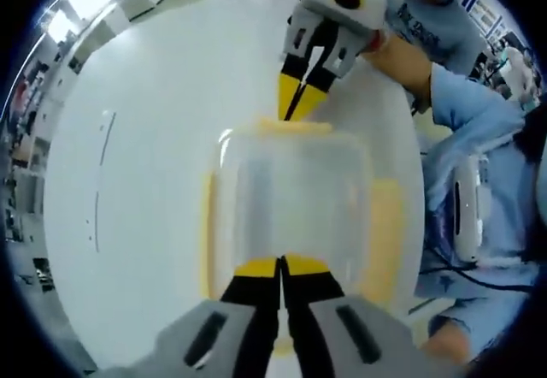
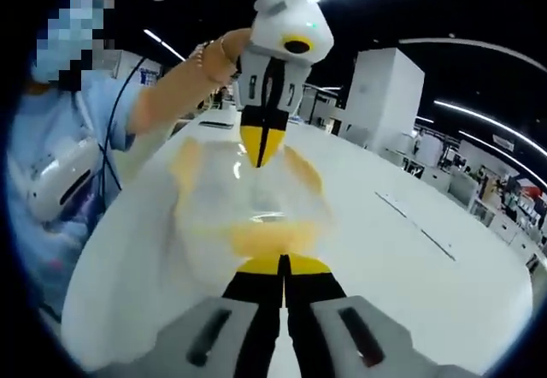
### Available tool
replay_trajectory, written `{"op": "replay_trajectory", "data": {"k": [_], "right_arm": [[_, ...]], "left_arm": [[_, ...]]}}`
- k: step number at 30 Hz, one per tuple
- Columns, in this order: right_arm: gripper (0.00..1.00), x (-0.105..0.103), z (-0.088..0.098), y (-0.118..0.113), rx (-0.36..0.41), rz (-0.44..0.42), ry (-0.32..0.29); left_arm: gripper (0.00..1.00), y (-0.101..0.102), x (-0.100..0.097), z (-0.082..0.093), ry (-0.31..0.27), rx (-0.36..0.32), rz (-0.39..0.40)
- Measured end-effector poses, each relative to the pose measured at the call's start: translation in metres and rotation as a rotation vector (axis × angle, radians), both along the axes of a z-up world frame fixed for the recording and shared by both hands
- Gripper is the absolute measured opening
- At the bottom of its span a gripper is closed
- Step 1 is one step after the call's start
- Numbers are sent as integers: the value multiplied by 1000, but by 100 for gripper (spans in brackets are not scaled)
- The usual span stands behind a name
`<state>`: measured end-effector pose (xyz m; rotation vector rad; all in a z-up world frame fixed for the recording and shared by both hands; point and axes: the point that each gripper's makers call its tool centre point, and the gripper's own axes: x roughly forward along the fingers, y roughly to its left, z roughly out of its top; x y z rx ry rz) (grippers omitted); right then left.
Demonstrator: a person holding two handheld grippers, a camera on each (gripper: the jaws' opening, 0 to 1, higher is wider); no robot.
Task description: Snap each plastic latch of the storage box into its locked position after aligning the lid with the box until every specified latch is closed and the lid sits flush.
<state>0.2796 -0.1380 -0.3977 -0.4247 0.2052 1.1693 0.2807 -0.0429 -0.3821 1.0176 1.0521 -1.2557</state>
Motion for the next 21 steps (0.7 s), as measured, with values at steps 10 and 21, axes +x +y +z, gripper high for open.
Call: {"op": "replay_trajectory", "data": {"k": [10, 21], "right_arm": [[0, 10, 0, 4, -6, -66, -56], [0, 1, 0, 2, 40, -9, 43]], "left_arm": [[0, 2, 1, 0, -57, 2, 11], [0, 1, 2, 1, -21, -40, 37]]}}
